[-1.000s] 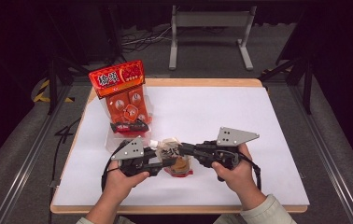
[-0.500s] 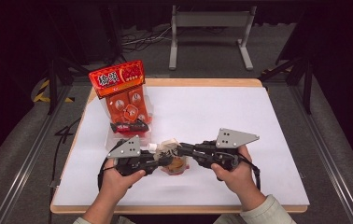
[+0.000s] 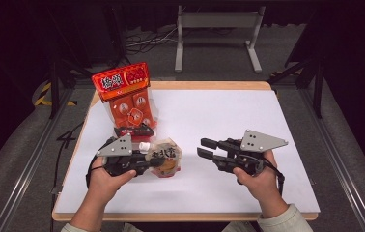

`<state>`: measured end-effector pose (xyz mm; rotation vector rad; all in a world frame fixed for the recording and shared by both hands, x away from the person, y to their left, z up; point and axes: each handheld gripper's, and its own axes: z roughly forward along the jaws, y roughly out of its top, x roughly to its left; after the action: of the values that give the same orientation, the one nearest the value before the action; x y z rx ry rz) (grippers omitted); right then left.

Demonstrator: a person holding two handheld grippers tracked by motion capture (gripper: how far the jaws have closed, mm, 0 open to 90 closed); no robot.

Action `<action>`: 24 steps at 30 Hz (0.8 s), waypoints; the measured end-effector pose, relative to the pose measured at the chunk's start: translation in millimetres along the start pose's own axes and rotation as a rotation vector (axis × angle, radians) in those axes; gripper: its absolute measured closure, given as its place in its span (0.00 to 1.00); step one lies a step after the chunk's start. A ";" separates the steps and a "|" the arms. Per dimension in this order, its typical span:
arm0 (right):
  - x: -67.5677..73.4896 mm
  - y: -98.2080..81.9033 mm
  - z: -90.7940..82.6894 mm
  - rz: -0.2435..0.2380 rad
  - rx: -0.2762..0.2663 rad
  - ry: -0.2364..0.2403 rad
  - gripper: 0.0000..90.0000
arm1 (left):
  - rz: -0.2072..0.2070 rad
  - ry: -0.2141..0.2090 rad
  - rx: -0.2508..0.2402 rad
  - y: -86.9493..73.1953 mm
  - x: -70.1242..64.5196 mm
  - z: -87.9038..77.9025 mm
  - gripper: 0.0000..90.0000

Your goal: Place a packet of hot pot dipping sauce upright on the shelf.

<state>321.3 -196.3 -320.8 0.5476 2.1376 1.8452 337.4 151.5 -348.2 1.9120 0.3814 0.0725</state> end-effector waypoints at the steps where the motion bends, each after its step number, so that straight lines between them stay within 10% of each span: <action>1: -1.5 -0.6 -2.9 -0.003 0.001 -0.012 0.73 | 0.002 0.005 0.001 0.6 0.8 -2.7 0.96; 24: -46.6 -27.7 -69.6 0.025 0.082 -0.261 0.50 | 0.026 0.138 -0.008 10.0 10.9 -51.8 0.96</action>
<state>329.7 -282.1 -339.3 0.7902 2.0454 1.6027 338.0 198.2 -321.3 1.9096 0.4483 0.2241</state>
